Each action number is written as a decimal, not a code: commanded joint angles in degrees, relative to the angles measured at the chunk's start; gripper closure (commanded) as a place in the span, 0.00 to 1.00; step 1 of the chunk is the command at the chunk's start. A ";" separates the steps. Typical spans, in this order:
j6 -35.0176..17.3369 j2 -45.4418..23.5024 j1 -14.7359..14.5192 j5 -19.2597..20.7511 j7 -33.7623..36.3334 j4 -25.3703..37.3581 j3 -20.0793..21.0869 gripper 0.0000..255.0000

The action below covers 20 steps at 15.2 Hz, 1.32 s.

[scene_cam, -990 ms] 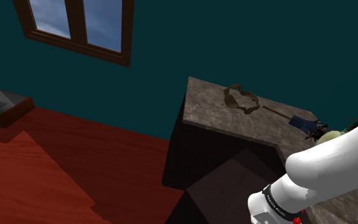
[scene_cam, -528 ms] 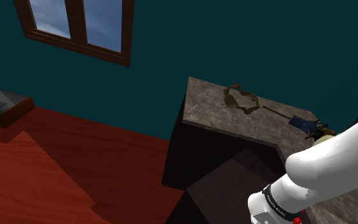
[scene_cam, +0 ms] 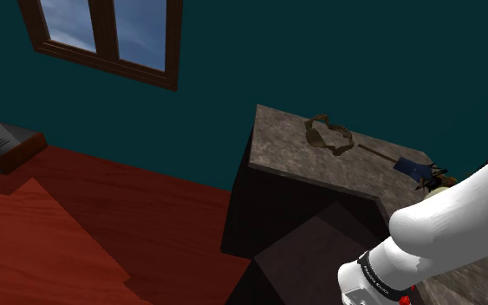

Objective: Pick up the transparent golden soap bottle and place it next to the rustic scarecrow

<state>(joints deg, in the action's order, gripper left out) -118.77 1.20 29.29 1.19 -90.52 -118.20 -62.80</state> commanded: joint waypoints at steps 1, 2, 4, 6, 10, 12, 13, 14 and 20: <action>-0.02 0.00 0.00 -0.01 -0.01 0.02 0.00 1.00; -0.02 0.00 0.00 -0.01 -0.01 0.02 0.00 1.00; -0.01 -0.01 0.00 -0.02 -0.01 0.03 0.00 0.00; -0.01 -0.01 0.00 -0.02 -0.01 0.03 0.00 0.00; 3.80 2.57 -0.24 2.47 1.82 2.58 0.60 0.00; 7.25 4.26 -0.24 3.96 2.93 5.14 1.34 0.00; 7.24 4.25 -0.21 3.96 2.93 5.14 1.37 0.00; 7.24 4.26 -0.20 3.97 2.94 5.14 1.38 0.00; 7.23 4.25 -0.20 3.95 2.92 5.14 1.37 0.00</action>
